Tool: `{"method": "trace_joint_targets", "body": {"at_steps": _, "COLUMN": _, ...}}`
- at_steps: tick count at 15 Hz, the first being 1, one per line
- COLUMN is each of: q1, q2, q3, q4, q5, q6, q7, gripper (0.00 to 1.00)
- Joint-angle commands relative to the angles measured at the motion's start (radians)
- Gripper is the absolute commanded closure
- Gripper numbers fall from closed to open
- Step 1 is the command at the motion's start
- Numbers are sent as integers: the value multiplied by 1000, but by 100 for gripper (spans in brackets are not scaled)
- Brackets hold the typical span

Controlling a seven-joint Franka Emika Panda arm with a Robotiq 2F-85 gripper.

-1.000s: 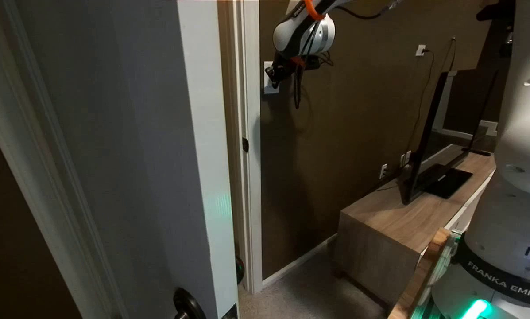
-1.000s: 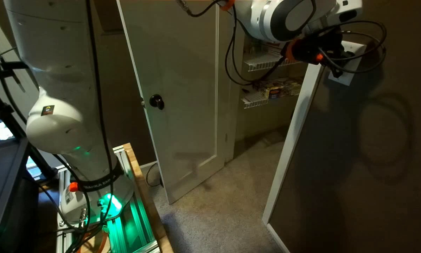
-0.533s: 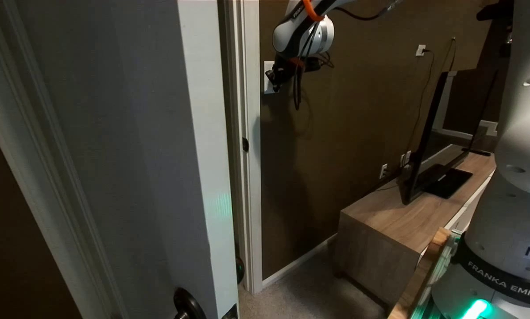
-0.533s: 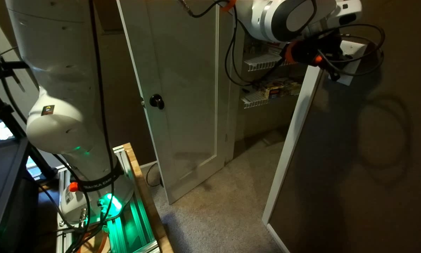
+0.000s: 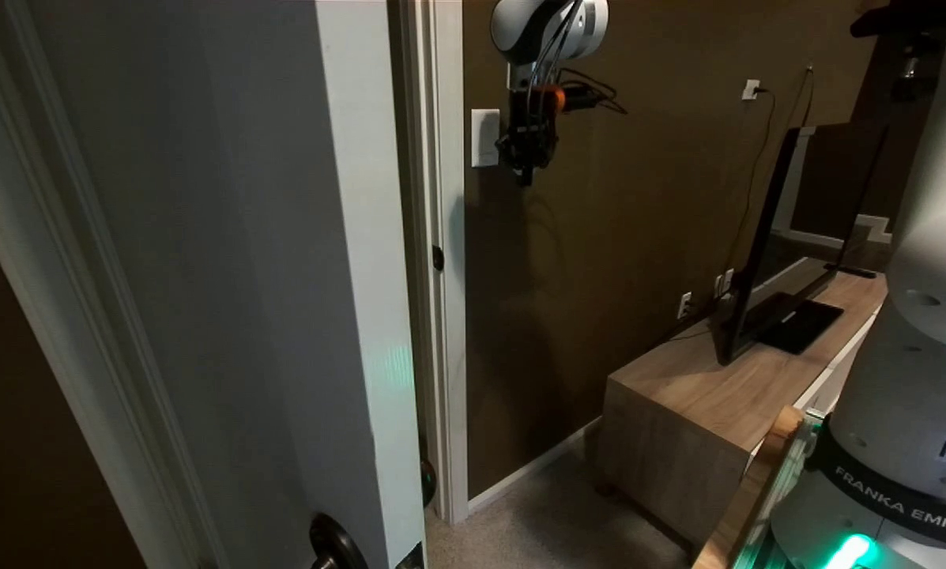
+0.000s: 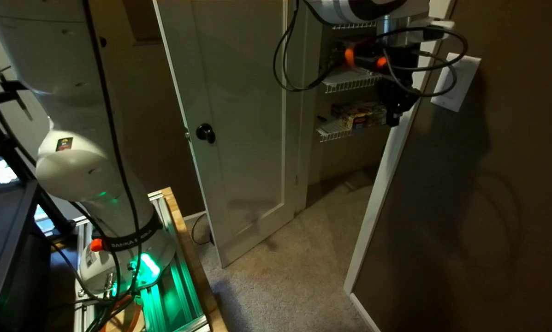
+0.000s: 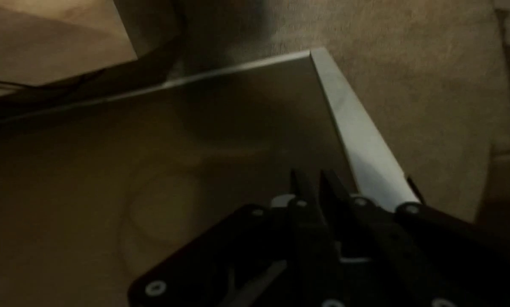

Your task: Turn off the light

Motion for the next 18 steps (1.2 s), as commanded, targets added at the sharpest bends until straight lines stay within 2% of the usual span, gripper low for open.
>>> {"method": "trace_joint_targets", "body": {"at_steps": 1, "q1": 6, "q2": -112, "q3": 25, "q4": -75, "q5": 13, "q6": -177, "q7": 18, "gripper": 54}}
{"method": "trace_joint_targets", "body": {"at_steps": 6, "q1": 10, "q2": -239, "q3": 55, "q4": -161, "q5": 25, "q6": -266, "q7": 4, "gripper": 20}}
{"method": "trace_joint_targets", "body": {"at_steps": 8, "q1": 12, "q2": -298, "q3": 64, "q4": -202, "q5": 38, "q6": -263, "q7": -5, "gripper": 5}}
{"method": "trace_joint_targets", "body": {"at_steps": 9, "q1": 12, "q2": -324, "q3": 69, "q4": -220, "q5": 35, "q6": -256, "q7": -2, "gripper": 1}}
{"method": "trace_joint_targets", "body": {"at_steps": 15, "q1": 17, "q2": -485, "q3": 62, "q4": -321, "q5": 85, "q6": -283, "q7": -94, "gripper": 0}}
{"method": "trace_joint_targets", "body": {"at_steps": 17, "q1": 17, "q2": -515, "q3": 39, "q4": -337, "q5": 90, "q6": -339, "q7": -188, "gripper": 0}}
{"method": "trace_joint_targets", "body": {"at_steps": 18, "q1": 13, "q2": -457, "q3": 66, "q4": -291, "q5": 62, "q6": -307, "q7": -105, "gripper": 0}}
